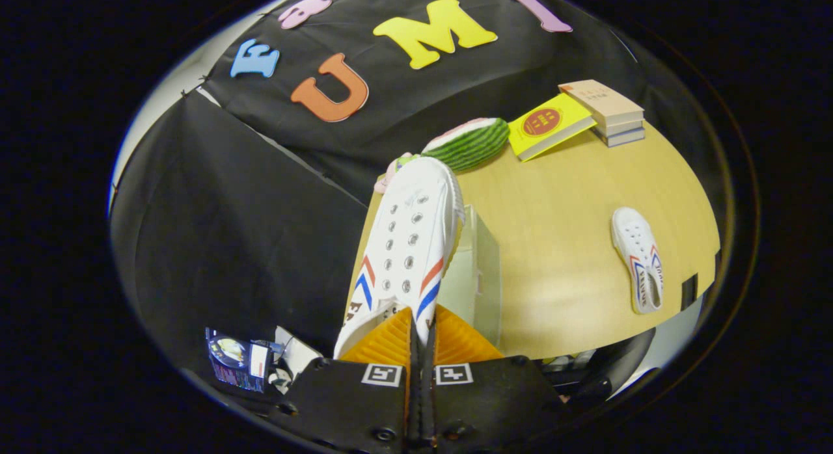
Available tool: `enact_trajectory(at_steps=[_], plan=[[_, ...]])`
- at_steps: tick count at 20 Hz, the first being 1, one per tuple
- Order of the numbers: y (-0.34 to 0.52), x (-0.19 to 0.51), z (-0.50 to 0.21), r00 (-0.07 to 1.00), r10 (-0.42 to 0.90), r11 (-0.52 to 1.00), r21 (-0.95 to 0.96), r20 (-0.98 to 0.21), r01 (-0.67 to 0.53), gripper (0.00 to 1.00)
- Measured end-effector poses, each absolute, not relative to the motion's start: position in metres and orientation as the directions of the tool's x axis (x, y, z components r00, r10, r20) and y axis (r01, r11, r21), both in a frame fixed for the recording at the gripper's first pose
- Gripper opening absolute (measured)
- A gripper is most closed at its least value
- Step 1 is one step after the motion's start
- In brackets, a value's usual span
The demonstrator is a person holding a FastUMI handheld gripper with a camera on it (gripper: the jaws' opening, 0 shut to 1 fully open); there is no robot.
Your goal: Open the storage box then place both shoes into the box .Put the left shoe in first, then the right shoe, with the right side of both shoes facing outward in a uniform manner.
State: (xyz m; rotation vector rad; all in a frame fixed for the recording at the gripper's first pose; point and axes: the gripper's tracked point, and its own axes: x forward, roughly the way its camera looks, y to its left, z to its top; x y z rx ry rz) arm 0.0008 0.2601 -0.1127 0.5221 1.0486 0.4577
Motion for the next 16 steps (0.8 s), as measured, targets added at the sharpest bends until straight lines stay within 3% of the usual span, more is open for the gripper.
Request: enact_trajectory(at_steps=[16], plan=[[0.377,0.014,-0.232,0.236,0.579,0.802,0.597,-0.781,0.005,0.06]])
